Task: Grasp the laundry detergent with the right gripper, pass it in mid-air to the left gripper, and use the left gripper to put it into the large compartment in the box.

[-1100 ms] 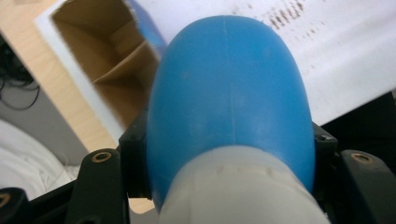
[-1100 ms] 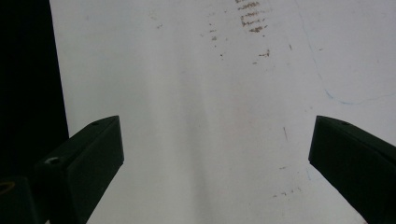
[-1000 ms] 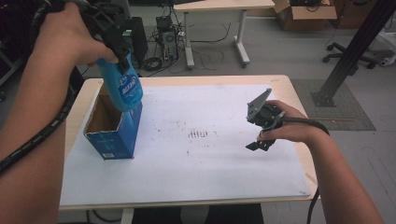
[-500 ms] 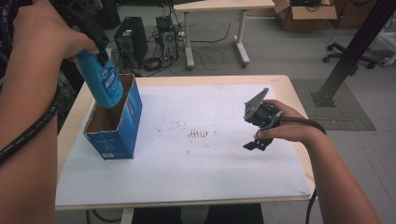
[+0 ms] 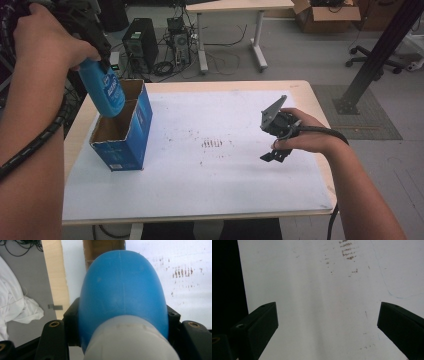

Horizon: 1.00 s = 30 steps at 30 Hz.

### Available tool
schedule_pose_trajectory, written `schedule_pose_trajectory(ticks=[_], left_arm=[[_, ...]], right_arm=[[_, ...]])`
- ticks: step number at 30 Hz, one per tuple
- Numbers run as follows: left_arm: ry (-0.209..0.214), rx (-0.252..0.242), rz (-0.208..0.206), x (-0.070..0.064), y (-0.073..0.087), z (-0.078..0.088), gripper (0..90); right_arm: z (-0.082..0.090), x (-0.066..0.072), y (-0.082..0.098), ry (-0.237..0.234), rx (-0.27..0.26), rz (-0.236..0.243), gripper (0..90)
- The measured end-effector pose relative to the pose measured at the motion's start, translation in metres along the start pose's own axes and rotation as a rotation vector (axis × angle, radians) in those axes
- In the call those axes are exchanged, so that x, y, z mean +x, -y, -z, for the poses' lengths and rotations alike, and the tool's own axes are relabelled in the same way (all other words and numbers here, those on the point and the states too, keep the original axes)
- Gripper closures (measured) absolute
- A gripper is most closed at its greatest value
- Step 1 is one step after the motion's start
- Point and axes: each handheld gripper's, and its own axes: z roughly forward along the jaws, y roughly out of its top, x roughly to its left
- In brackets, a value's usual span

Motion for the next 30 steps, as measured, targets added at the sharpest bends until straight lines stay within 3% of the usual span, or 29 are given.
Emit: schedule_pose_trajectory(ticks=[12, 30], left_arm=[[-0.009, 0.023, 0.02, 0.009, 0.0, -0.024, 38.3], [0.015, 0.075, 0.022, 0.009, -0.003, -0.088, 38.3]], right_arm=[[0.0, -0.001, -0.001, -0.003, 0.006, -0.001, 3.3], [-0.005, 0.001, -0.008, -0.014, 0.003, 0.009, 3.2]])
